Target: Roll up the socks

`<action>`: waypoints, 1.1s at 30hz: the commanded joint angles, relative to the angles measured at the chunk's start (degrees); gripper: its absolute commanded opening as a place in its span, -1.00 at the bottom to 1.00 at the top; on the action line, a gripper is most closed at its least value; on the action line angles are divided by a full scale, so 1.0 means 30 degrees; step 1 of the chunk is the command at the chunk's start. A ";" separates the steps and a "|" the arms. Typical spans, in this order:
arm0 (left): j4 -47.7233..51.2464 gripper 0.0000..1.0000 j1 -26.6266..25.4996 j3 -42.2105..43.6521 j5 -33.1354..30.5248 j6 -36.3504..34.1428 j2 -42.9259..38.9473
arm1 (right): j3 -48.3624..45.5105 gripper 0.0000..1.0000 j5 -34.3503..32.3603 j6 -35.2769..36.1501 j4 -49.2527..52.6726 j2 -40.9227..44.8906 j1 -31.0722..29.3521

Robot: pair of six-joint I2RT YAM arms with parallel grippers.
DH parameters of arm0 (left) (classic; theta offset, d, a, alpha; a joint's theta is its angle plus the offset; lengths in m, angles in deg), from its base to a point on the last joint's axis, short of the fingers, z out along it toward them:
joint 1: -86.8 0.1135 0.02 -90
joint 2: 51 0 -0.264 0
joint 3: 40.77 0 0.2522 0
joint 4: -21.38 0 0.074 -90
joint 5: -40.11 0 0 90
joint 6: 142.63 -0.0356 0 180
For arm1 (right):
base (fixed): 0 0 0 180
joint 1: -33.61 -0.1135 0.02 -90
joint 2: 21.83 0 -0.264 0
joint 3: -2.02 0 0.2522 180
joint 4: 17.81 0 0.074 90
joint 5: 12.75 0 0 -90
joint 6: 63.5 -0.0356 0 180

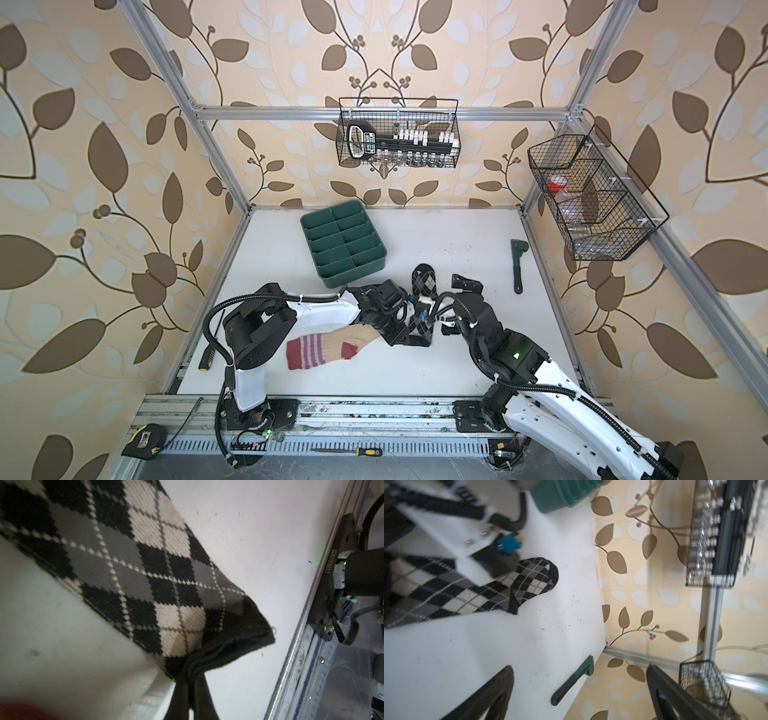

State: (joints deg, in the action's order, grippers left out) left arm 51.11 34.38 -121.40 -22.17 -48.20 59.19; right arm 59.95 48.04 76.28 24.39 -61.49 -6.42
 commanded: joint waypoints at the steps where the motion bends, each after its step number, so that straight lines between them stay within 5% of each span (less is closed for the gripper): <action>1: 0.0616 -1.00 0.0102 -0.0524 0.0612 -0.0444 -0.0417 | 0.1044 1.00 0.1320 -0.6418 -0.2353 0.0374 -0.0173; 3: 0.0951 -1.00 0.0145 -0.0640 0.0658 -0.0692 -0.0427 | 0.0486 1.00 0.2029 -0.7879 -0.3606 0.0422 0.0032; 6: 0.1307 -1.00 0.0403 -0.0613 0.0627 -0.0688 -0.0549 | 0.0060 0.87 0.2383 -0.5327 -0.2472 -0.0347 -0.0387; 9: 0.1013 -1.00 0.0823 -0.0093 0.0656 -0.0450 -0.0935 | -0.1389 0.56 -0.1076 -0.0138 -0.0020 -0.1382 -0.2312; 12: 0.0624 -1.00 0.1119 0.0335 0.0717 -0.0437 -0.1076 | -0.4922 0.47 -0.6208 0.2766 -0.0230 -0.1293 -0.5635; 21: 0.0138 -1.00 0.1244 0.0362 0.1360 -0.0154 -0.0490 | -0.8858 0.53 -1.1151 -0.1948 -0.0633 -0.1394 -1.7374; 24: 0.0111 -1.00 0.1244 0.0274 0.1806 -0.0223 -0.0489 | -0.9774 0.54 -1.0152 -0.1463 -0.2525 -0.2821 -1.7755; 33: 0.0235 -1.00 0.1230 0.0289 0.1979 -0.0186 -0.0694 | -1.0436 0.49 -0.7213 0.0988 -0.8660 -0.6683 -1.4621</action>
State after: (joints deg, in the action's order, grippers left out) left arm 51.61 38.09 -120.75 -18.34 -48.57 58.89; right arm 30.02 22.82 76.58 6.25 -80.79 -51.47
